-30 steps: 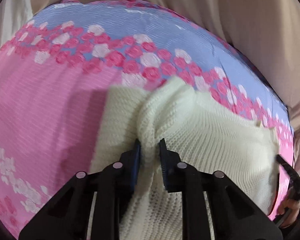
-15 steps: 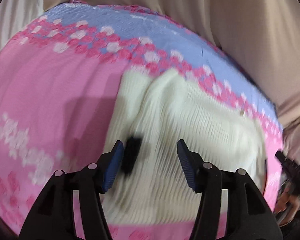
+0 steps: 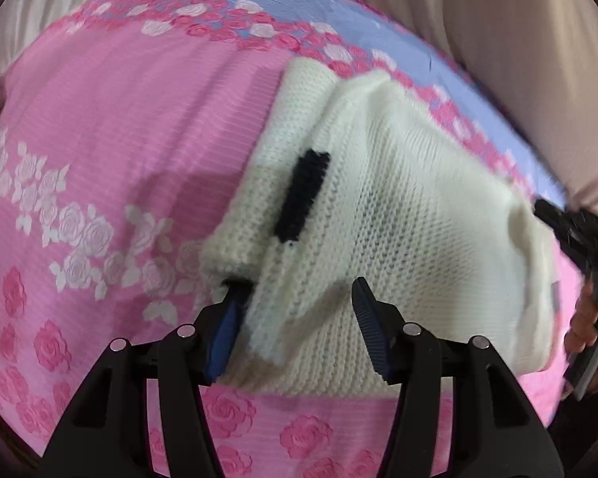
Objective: Fold small clothes
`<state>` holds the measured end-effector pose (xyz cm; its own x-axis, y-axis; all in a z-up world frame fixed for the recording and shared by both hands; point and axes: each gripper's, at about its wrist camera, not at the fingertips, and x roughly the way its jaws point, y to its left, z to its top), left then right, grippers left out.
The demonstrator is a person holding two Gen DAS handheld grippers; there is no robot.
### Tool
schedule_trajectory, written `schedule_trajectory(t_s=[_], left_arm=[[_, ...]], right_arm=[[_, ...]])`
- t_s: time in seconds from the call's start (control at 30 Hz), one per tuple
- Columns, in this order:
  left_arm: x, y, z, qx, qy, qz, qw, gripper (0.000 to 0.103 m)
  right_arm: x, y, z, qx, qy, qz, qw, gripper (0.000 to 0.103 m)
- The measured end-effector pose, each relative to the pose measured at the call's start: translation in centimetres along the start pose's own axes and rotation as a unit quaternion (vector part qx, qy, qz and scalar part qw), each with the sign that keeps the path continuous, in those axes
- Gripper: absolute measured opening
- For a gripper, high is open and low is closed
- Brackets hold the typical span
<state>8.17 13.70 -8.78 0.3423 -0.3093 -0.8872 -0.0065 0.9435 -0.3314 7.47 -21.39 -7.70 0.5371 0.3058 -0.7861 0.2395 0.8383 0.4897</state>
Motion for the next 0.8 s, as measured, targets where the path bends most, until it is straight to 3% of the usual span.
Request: schedule_trajectory(t_s=[0.03,0.1,0.13,0.23,0.27,0.37,0.4,0.47,0.5,0.53,0.57,0.6,0.67,0.8], left_arm=[[-0.9,0.9,-0.3,-0.016,-0.002,-0.017,0.9997,0.054],[-2.1,2.3,-1.3,-0.04,-0.008,-0.024,0.9989,0.062],[-2.6,2.9,-1.8,-0.05,-0.011,-0.03,0.9983,0.066],[-2.9,4.8,-3.5,-0.102,-0.008,-0.053,0.9934,0.072],[-2.6,5.2,-3.9,-0.118,-0.006,-0.059,0.9912,0.072],[-1.1,4.7,-4.4,-0.15,0.004,-0.066,0.9865,0.073],[-0.9,4.2,-4.4,-0.149,-0.003,-0.059,0.987,0.081],[-0.7,2.6,-3.9,-0.135,-0.012,-0.053,0.9893,0.081],[-0.6,2.0,-3.6,-0.13,-0.012,-0.056,0.9899,0.074],[-0.4,1.6,-3.3,-0.126,-0.008,-0.059,0.9903,0.058],[0.0,1.6,-2.9,-0.123,0.002,-0.06,0.9906,0.044],[0.3,1.4,-2.6,-0.121,0.024,-0.064,0.9903,0.02],[-1.2,1.6,-2.4,-0.132,0.017,-0.066,0.9888,0.018],[-5.3,2.5,-4.1,-0.115,0.02,-0.078,0.9901,0.016]], right_arm=[[-2.0,-1.1,-0.5,0.014,-0.017,0.0,1.0,0.026],[-6.6,-4.5,-3.6,0.048,-0.047,-0.023,0.997,0.059],[-8.0,-6.0,-5.2,0.058,-0.053,-0.036,0.996,0.062],[-11.0,-11.8,-12.4,0.098,-0.032,-0.085,0.991,0.063],[-11.0,-13.2,-13.9,0.122,-0.022,-0.081,0.989,0.063],[-10.3,-15.9,-17.5,0.2,-0.005,-0.025,0.979,0.063],[-9.7,-15.8,-17.7,0.206,-0.006,-0.01,0.978,0.063],[-8.1,-14.8,-17.3,0.201,-0.003,0.011,0.98,0.063],[-7.2,-14.2,-16.9,0.197,0.0,0.014,0.98,0.063],[-6.5,-13.4,-16.3,0.191,-0.007,0.007,0.982,0.063],[-6.4,-13.2,-15.6,0.186,-0.012,0.005,0.982,0.056],[-6.1,-12.9,-15.0,0.187,-0.012,0.016,0.982,0.014],[-6.8,-12.8,-14.2,0.204,-0.02,0.025,0.979,0.01],[-12.8,-13.3,-14.8,0.184,-0.048,0.025,0.981,0.008]])
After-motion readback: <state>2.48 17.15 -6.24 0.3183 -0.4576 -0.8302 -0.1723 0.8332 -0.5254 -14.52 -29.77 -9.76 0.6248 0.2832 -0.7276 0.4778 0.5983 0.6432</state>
